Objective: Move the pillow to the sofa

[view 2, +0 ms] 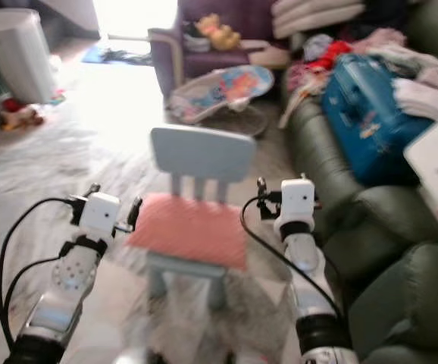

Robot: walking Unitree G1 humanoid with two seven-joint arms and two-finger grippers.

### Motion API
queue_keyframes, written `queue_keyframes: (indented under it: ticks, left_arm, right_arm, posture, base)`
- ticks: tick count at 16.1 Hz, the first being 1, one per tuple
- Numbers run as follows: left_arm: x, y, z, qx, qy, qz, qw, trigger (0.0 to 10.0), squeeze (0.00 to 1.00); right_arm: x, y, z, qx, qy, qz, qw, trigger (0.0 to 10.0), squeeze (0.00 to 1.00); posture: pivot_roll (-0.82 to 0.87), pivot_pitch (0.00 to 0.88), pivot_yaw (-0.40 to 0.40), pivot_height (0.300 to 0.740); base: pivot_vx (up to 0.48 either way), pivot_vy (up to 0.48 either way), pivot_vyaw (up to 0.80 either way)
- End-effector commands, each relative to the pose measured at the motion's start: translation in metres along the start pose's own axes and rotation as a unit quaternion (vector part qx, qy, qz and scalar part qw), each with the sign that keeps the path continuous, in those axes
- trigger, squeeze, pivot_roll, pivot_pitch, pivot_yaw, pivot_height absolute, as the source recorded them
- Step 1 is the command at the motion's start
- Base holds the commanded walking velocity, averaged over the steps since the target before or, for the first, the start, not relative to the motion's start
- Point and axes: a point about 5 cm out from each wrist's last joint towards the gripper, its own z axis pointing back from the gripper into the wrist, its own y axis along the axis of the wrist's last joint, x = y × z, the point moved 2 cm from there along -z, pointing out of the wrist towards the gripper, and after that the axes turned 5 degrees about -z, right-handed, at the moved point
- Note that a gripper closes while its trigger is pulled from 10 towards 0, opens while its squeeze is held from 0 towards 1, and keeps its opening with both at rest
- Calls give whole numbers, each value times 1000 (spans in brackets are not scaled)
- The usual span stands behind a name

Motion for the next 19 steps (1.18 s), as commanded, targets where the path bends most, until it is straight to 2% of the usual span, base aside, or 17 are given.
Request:
queue_keyframes:
  ticks: [1,2,5,7,11,16,19]
  left_arm:
    - [9,6,-1,11,-17,-5,1000,10000,0]
    - [12,6,0,12,-23,-15,1000,10000,0]
    - [15,6,-1,8,-26,-3,1000,10000,0]
    - [19,11,-1,27,-32,3,999,10000,0]
    - [25,10,1,22,-41,13,999,10000,0]
    - [25,9,1,23,-44,8,999,10000,0]
    - [24,6,1,20,-48,16,999,10000,0]
  right_arm:
    - [8,3,0,3,-11,5,1000,10000,0]
    - [8,3,-1,5,-11,4,1000,10000,0]
    - [9,2,0,3,-11,6,1000,10000,0]
    - [12,1,2,0,-12,10,1000,10000,0]
    - [10,1,2,-1,-4,18,1000,10000,0]
    - [1,-1,3,-4,16,29,999,10000,0]
    - [5,-4,2,-15,10,24,1000,10000,0]
  posture:
    - [-4,0,-35,740]
    - [-4,0,-35,740]
    - [-7,0,-35,740]
    - [-7,0,-37,740]
    - [-7,0,-38,740]
    - [-3,0,-41,740]
    - [-6,0,-43,740]
  base:
    - [0,442,0]
    - [371,304,0]
    - [400,265,0]
    - [0,0,0]
    - [0,0,0]
    - [0,0,760]
    - [0,0,0]
